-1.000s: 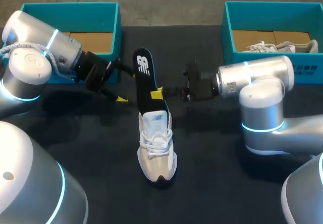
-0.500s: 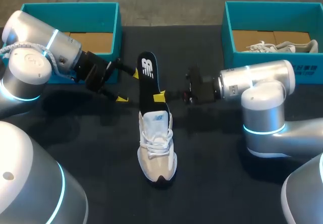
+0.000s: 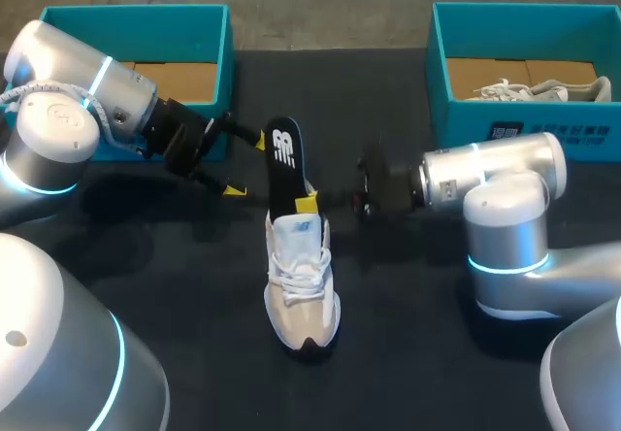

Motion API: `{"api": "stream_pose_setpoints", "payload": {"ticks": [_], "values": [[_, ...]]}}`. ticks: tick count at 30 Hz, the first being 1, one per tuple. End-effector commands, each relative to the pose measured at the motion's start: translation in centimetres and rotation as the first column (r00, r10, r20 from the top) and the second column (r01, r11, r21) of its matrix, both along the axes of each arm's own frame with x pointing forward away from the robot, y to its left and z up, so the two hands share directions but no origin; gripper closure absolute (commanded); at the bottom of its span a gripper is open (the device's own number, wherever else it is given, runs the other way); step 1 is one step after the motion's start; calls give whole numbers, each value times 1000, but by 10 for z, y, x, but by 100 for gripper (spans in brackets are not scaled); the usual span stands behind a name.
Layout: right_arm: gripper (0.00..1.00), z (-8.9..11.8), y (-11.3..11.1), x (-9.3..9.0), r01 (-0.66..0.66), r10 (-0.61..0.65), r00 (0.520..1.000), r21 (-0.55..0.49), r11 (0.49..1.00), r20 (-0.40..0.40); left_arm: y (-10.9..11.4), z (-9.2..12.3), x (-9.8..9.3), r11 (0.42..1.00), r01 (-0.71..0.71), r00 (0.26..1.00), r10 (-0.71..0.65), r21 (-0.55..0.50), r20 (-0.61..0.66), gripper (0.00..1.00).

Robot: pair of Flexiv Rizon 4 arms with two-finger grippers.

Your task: Take the shoe out of the shoebox, open the shoe tongue, remove and reinsert the insole, then place the shoe into the shoebox

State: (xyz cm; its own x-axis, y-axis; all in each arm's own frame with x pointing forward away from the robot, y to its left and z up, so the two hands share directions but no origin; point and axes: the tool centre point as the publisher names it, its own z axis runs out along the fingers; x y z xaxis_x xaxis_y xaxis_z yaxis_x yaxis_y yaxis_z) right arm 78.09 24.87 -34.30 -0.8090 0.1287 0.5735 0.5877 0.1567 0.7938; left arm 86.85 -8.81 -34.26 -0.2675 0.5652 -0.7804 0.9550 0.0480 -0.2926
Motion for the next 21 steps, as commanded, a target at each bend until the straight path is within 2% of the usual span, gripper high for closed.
{"api": "stream_pose_setpoints", "payload": {"ticks": [1, 11, 21], "values": [[100, -4, 3, -6, 6, -6, 1000, -4, 1000, -4, 0, 0, -1, 1000, -2, 1000, 2, 0, 2, 0], [100, -9, 1, -15, 17, -17, 1000, 0, 1000, -19, 0, 0, -1, 1000, -2, 1000, 2, 0, 2, 0], [100, -3, 3, -12, 21, -21, 1000, 5, 1000, -8, 0, 0, -1, 1000, -2, 1000, 2, 0, 2, 0]]}}
